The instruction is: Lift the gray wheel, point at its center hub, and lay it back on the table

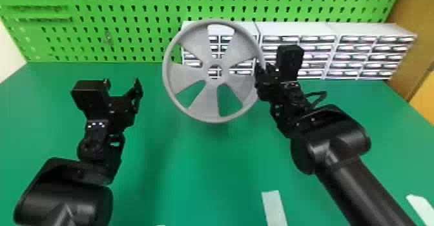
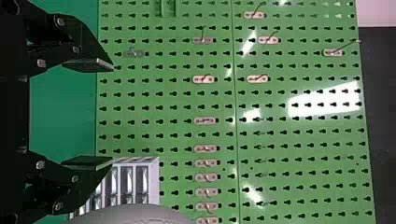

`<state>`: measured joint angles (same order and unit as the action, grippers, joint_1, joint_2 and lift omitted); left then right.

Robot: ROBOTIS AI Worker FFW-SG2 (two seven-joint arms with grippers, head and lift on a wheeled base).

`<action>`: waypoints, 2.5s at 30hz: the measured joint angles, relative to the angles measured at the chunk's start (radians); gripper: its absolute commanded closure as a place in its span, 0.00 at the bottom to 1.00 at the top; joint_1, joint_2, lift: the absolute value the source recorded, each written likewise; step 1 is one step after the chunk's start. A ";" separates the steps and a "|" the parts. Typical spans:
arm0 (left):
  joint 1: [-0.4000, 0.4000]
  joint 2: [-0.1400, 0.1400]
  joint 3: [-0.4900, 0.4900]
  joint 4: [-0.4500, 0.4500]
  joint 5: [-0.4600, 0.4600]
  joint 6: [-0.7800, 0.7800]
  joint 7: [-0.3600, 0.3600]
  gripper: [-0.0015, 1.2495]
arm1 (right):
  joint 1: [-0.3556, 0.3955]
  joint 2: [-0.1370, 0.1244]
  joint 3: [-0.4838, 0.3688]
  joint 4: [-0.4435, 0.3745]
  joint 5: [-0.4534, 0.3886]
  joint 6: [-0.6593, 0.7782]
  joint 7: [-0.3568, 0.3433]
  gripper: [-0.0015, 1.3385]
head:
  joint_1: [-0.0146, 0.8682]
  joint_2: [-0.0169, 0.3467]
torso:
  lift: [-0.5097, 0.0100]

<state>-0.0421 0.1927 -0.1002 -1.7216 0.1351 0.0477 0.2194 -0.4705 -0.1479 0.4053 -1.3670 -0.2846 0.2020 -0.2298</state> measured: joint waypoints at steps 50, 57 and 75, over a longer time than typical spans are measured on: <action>-0.018 -0.046 -0.030 0.052 0.007 -0.031 0.000 0.46 | -0.058 0.042 0.083 0.464 0.153 -0.811 -0.100 0.97 | 0.80 0.18 | 0.80; -0.018 -0.051 -0.026 0.052 0.018 -0.030 0.000 0.68 | -0.059 0.041 0.079 0.465 0.152 -0.811 -0.100 0.97 | 0.80 0.18 | 0.80; 0.013 -0.096 -0.042 0.015 -0.050 -0.029 0.108 0.90 | -0.059 0.039 0.079 0.465 0.149 -0.811 -0.100 0.97 | 0.80 0.18 | 0.80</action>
<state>-0.0290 0.0971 -0.1418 -1.7062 0.0847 0.0186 0.3275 -0.5292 -0.1089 0.4847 -0.9019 -0.1358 -0.6090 -0.3298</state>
